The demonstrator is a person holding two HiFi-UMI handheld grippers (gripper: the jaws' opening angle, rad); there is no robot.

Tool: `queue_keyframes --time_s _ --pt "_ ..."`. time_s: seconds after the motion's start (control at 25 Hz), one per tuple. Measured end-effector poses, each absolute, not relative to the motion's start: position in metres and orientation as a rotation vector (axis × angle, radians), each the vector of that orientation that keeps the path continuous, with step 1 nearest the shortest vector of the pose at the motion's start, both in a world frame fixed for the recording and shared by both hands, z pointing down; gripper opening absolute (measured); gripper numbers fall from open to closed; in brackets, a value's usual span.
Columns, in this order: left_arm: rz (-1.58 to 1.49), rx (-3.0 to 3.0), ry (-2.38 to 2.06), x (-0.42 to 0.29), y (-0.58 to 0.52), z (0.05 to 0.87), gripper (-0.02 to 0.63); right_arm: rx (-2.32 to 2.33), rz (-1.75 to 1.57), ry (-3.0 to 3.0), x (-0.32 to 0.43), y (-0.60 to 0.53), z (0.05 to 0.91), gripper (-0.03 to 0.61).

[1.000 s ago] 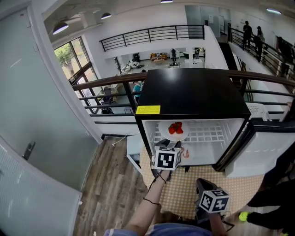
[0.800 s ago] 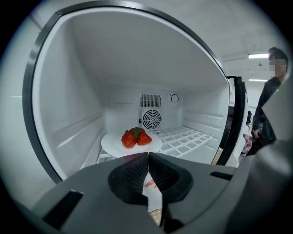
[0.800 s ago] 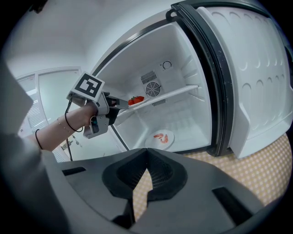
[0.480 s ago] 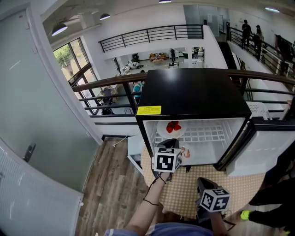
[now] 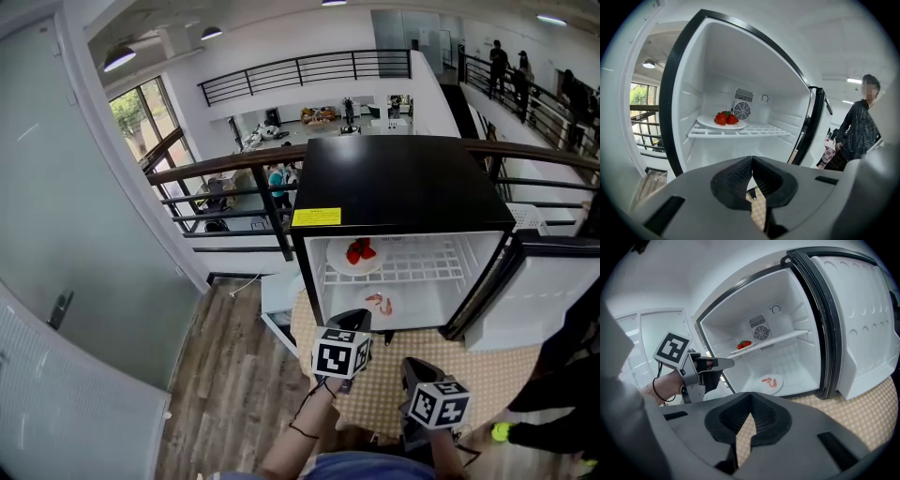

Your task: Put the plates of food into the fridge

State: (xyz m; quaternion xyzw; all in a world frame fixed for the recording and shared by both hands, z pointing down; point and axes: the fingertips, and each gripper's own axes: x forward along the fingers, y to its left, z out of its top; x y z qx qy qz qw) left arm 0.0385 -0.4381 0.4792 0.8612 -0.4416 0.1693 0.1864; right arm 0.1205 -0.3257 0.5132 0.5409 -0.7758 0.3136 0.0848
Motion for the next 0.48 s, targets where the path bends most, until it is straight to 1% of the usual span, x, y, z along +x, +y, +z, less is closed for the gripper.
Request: queue_keyframes --time_s 0.48 --pt "0.342 2.495 -1.071 -0.002 -0.334 0.474 0.012 1.638 0.908 -2.345 0.067 -0.277 0.499 0.015"
